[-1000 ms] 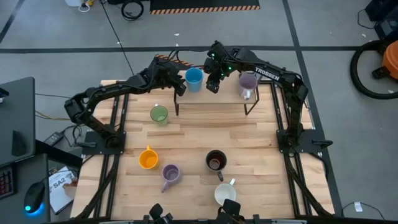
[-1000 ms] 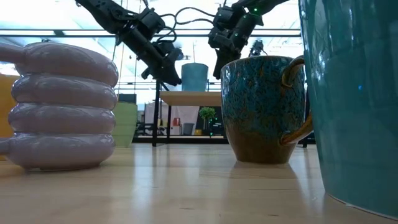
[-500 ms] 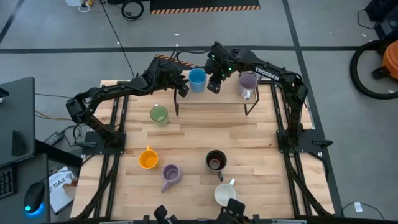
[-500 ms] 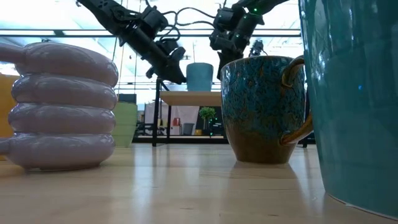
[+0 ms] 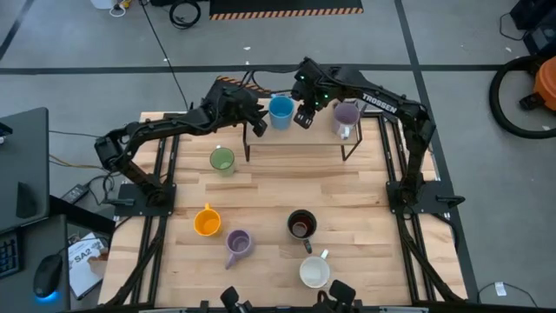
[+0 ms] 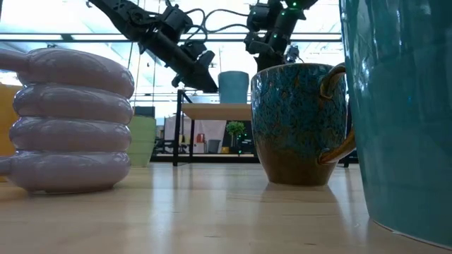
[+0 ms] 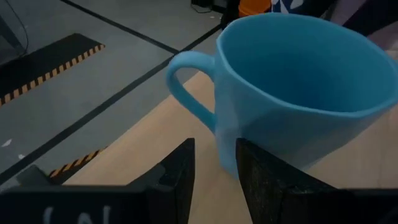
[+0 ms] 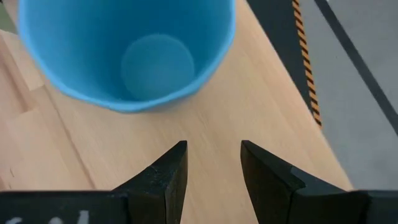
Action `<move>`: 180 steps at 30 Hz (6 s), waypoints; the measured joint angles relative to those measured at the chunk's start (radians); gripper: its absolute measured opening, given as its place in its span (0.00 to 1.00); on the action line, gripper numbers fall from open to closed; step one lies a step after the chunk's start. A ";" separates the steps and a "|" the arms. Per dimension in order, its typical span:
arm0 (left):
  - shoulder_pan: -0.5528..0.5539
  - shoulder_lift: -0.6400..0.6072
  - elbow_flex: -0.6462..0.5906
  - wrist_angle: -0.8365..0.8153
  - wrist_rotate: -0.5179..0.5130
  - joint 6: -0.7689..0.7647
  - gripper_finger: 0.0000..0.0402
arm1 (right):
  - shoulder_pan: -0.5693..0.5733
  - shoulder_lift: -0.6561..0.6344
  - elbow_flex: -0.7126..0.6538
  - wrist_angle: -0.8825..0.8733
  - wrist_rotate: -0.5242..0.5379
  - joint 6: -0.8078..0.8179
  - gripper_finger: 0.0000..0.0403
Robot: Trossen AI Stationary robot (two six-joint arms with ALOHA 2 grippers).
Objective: Place coffee mugs
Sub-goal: Put the light blue mug on the shelf
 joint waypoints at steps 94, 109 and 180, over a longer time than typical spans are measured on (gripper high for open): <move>-0.100 0.275 0.329 -0.085 0.191 0.109 0.31 | -0.045 -0.220 0.000 -0.193 0.128 -0.030 0.37; -0.087 0.327 0.328 0.055 0.085 0.027 0.31 | -0.071 -0.269 0.000 -0.179 0.109 -0.029 0.37; -0.115 0.421 0.328 0.366 -0.033 -0.079 0.31 | -0.104 -0.271 0.000 -0.142 0.025 -0.061 0.37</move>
